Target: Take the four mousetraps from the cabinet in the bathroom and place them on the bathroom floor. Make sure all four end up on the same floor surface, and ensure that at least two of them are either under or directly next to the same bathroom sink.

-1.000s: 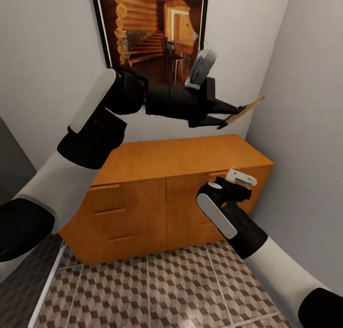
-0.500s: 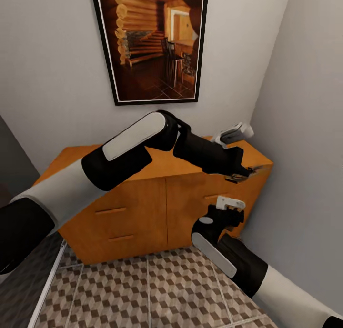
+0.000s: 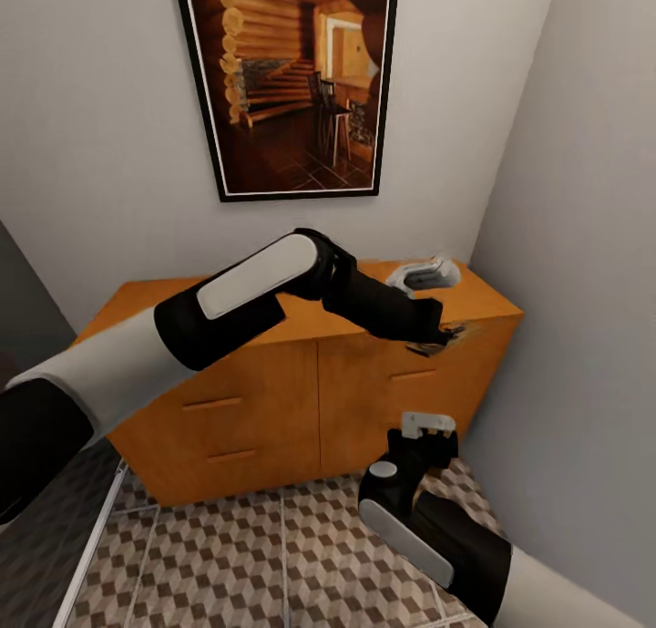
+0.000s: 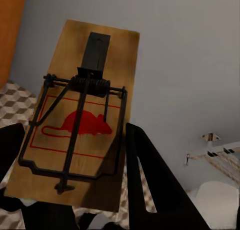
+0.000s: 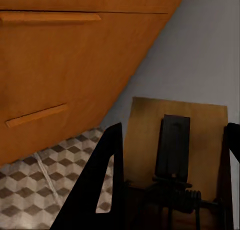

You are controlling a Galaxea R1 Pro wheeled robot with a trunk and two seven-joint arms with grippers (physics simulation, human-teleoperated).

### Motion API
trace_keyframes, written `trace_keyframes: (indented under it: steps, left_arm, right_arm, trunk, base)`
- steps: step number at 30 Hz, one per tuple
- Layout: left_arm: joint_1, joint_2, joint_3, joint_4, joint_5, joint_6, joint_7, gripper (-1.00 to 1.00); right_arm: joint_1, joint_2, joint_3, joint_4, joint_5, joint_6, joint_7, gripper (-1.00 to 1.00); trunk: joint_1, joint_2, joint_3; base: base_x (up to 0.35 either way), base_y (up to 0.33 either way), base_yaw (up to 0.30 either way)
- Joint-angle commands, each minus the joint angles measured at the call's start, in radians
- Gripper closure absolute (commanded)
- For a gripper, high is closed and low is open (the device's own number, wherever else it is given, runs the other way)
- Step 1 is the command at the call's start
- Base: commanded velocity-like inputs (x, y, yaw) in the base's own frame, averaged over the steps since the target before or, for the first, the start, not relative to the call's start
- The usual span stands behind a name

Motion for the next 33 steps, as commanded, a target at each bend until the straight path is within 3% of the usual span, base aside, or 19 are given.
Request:
trace_keyframes:
  steps: [1,11,19,25,33]
  left_arm:
    - [-0.001,0.001,-0.018,0.000,0.008,-0.008,0.008,1.00]
    - [-0.001,0.015,-0.154,-0.016,0.008,-0.108,0.007,1.00]
    - [-0.001,0.016,-0.199,-0.042,0.007,-0.132,0.007,1.00]
    - [-0.001,0.017,-0.251,-0.040,0.007,-0.144,0.008,1.00]
    - [-0.001,0.019,-0.359,-0.037,0.007,-0.229,0.007,1.00]
  right_arm:
    - [0.005,-0.011,0.007,-0.003,-0.006,0.007,-0.006,1.00]
    - [0.042,-0.096,0.013,-0.009,-0.005,-0.033,-0.005,1.00]
    - [0.044,-0.140,0.013,-0.009,-0.006,-0.035,-0.005,1.00]
    - [0.044,-0.150,0.013,-0.009,-0.005,-0.034,-0.008,1.00]
    - [0.044,-0.150,0.014,-0.009,-0.005,-0.026,-0.016,1.00]
  trunk:
    - [0.000,-0.001,-0.001]
    - [0.000,-0.001,-0.001]
    - [0.000,-0.001,-0.001]
    - [0.000,-0.001,-0.001]
    - [0.000,-0.001,-0.001]
  base:
    - [0.000,0.000,0.000]
    - [0.000,0.000,0.000]
    - [0.000,0.000,0.000]
    - [0.000,0.000,0.000]
    - [0.000,0.000,0.000]
